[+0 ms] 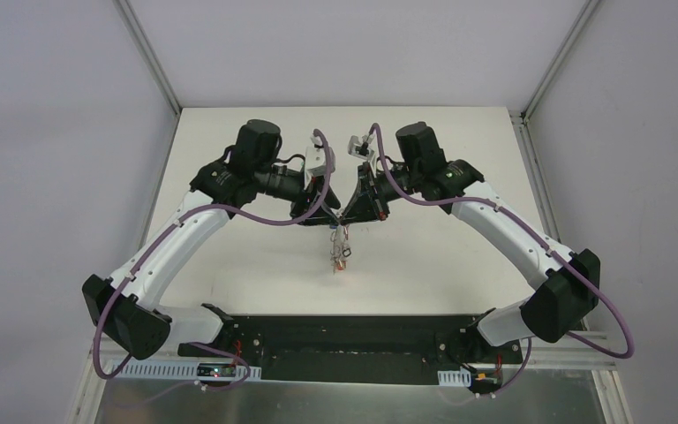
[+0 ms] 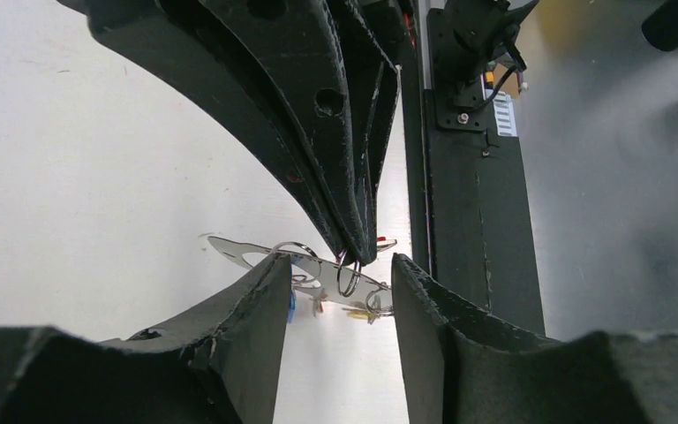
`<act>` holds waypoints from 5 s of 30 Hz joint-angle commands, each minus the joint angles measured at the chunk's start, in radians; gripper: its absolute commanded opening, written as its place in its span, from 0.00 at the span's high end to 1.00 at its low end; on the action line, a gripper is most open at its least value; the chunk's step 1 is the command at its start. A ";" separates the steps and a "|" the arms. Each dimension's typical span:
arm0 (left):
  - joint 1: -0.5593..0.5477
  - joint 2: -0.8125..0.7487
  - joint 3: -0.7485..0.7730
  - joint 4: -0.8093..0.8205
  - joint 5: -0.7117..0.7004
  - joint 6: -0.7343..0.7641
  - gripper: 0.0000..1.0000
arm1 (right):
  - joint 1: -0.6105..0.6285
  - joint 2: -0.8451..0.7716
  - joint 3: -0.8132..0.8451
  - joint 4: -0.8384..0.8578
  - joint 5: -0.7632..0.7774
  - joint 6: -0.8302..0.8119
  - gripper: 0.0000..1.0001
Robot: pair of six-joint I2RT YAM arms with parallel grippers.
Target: Put the keys on the keyring
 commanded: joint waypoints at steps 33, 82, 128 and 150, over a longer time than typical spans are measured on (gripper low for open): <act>0.003 -0.016 -0.003 0.151 0.010 -0.217 1.00 | -0.065 -0.058 -0.046 0.184 -0.022 0.130 0.80; 0.042 0.000 -0.008 0.245 0.003 -0.292 0.81 | -0.005 -0.037 0.066 -0.024 0.075 -0.057 1.00; 0.025 -0.018 -0.123 0.613 0.055 -0.622 1.00 | -0.121 -0.137 -0.063 0.146 -0.028 0.062 0.62; 0.027 -0.012 -0.169 0.672 0.045 -0.665 1.00 | -0.124 -0.111 -0.037 0.176 -0.054 0.099 1.00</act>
